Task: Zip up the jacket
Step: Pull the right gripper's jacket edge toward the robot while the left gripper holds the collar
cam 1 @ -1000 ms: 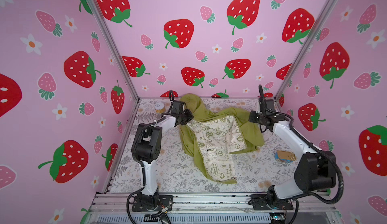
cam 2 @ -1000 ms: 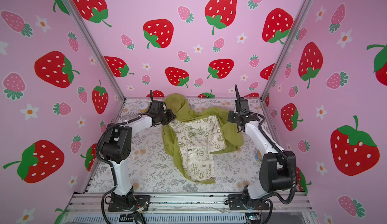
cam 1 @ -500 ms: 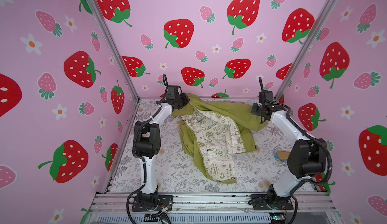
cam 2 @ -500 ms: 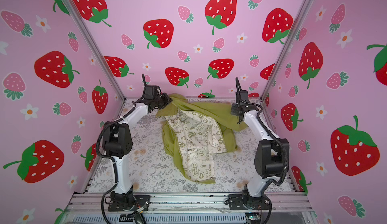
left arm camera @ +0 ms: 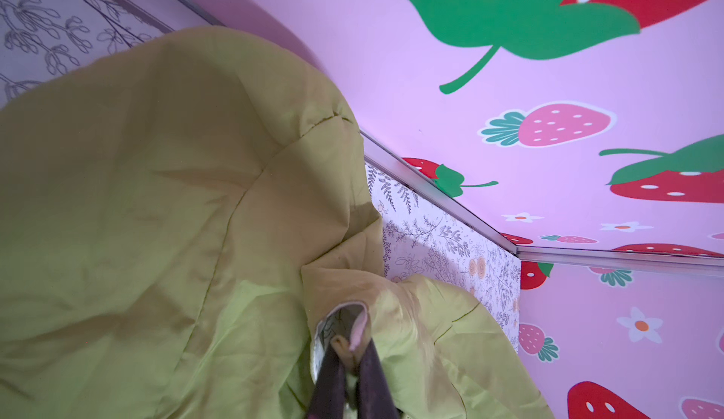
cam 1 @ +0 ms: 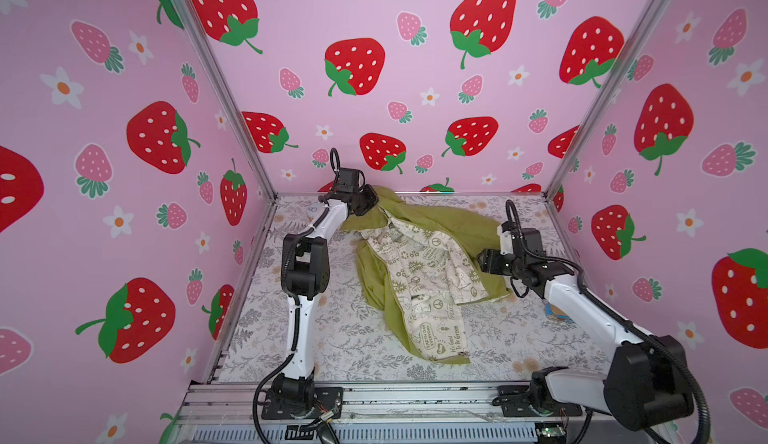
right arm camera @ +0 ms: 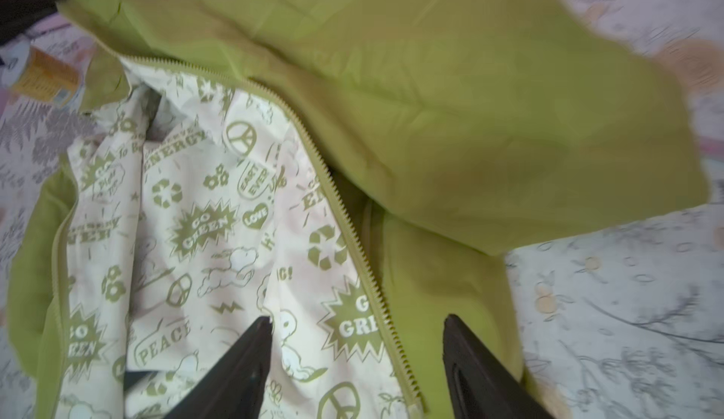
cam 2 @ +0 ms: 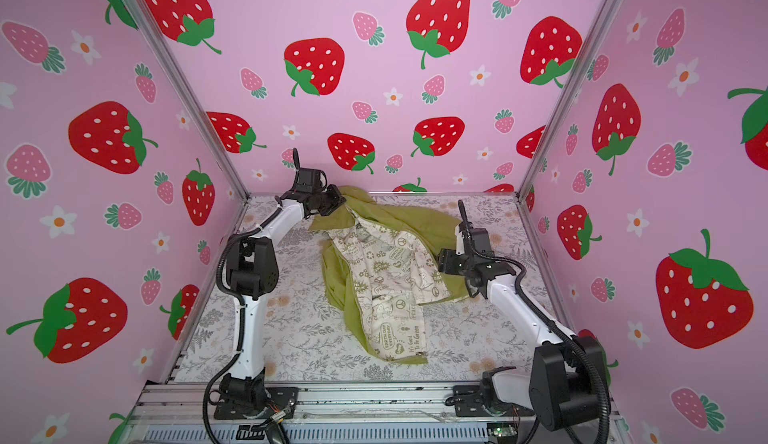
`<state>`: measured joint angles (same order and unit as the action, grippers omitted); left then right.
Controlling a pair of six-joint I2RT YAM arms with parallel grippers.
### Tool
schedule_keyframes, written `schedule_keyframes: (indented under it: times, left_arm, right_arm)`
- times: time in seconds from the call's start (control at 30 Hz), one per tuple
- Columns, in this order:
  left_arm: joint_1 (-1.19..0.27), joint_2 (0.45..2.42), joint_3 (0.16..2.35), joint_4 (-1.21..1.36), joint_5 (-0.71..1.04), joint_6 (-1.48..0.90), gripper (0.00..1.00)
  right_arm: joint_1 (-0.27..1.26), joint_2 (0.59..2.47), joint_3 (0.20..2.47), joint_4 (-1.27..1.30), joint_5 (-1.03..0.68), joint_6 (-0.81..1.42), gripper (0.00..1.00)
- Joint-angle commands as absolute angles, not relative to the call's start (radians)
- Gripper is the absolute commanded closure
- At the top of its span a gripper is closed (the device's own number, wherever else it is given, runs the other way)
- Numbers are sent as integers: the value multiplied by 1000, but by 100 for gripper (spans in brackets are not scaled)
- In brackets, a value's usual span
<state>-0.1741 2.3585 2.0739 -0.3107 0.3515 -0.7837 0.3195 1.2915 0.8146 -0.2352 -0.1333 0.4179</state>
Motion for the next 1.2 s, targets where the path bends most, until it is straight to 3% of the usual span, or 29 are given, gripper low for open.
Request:
schedule_keyframes:
  times: [0.0,0.33,0.47,0.63,0.97,1.17]
  left_arm:
    - [-170,2325,2062,-293,358,-796,100]
    - [-170,2313,2048,-292,369,-792,100]
    - [-169,2316,2050,-291,371,-797,100]
    - [-168,2321,2054,-288,374,-803,100]
    - [-166,2343,2068,-254,399,-838,100]
    - [-166,2363,2098,-216,418,-897,100]
  right_arm:
    - [320,1349,764,-144,-222,459,28]
    - [317,1524,695,34,-338,505,28]
    - [319,1542,654,92,-376,530,34]
    - [318,1509,626,108,-396,540,47]
    - [318,1290,681,-29,-403,526,100]
    - [319,1177,804,-241,-287,440,100]
